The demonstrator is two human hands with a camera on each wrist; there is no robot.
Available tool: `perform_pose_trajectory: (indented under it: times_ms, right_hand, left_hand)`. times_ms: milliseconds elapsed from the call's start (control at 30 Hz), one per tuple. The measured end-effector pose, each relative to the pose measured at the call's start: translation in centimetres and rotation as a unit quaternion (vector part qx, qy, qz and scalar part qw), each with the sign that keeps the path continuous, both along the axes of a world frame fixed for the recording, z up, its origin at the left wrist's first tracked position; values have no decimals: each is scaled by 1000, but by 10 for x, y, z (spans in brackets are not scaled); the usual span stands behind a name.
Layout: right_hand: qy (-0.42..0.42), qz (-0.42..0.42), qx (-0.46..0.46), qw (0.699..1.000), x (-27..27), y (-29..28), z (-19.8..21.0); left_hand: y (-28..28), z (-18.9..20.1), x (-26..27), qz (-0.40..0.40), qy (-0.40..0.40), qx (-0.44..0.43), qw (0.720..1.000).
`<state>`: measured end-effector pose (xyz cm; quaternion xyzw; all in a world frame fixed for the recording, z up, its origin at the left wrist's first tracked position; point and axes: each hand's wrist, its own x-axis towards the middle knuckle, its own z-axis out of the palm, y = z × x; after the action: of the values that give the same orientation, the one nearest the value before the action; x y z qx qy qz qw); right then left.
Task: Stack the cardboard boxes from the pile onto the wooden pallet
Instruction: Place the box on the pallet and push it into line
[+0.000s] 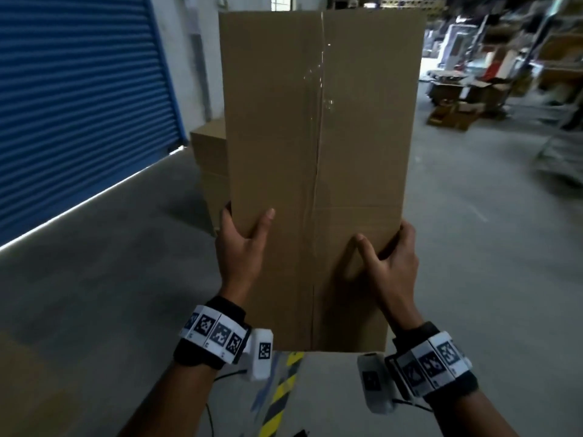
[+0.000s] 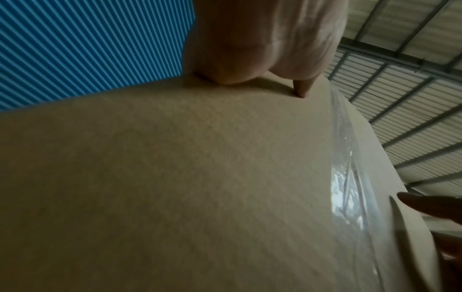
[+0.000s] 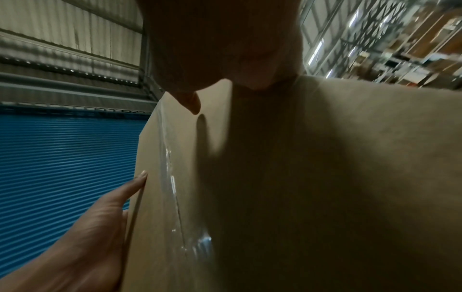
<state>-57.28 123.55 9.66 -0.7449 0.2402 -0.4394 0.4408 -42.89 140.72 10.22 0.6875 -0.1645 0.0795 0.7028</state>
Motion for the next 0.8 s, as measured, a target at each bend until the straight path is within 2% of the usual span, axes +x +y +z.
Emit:
perform_pose_trajectory:
  times_ms: [133, 333, 533, 800]
  right_hand:
    - [17, -58, 13, 998, -16, -77, 0]
    - [33, -124, 26, 991, -13, -186, -25]
    - [60, -160, 19, 985, 35, -325, -39]
    - [104, -183, 38, 977, 109, -502, -26]
  left_hand:
    - [-88, -6, -4, -43, 8, -6, 999]
    - [-215, -31, 16, -102, 14, 7, 995]
    - [-364, -61, 73, -129, 42, 8, 991]
    - [-548, -70, 146, -164, 76, 47, 982]
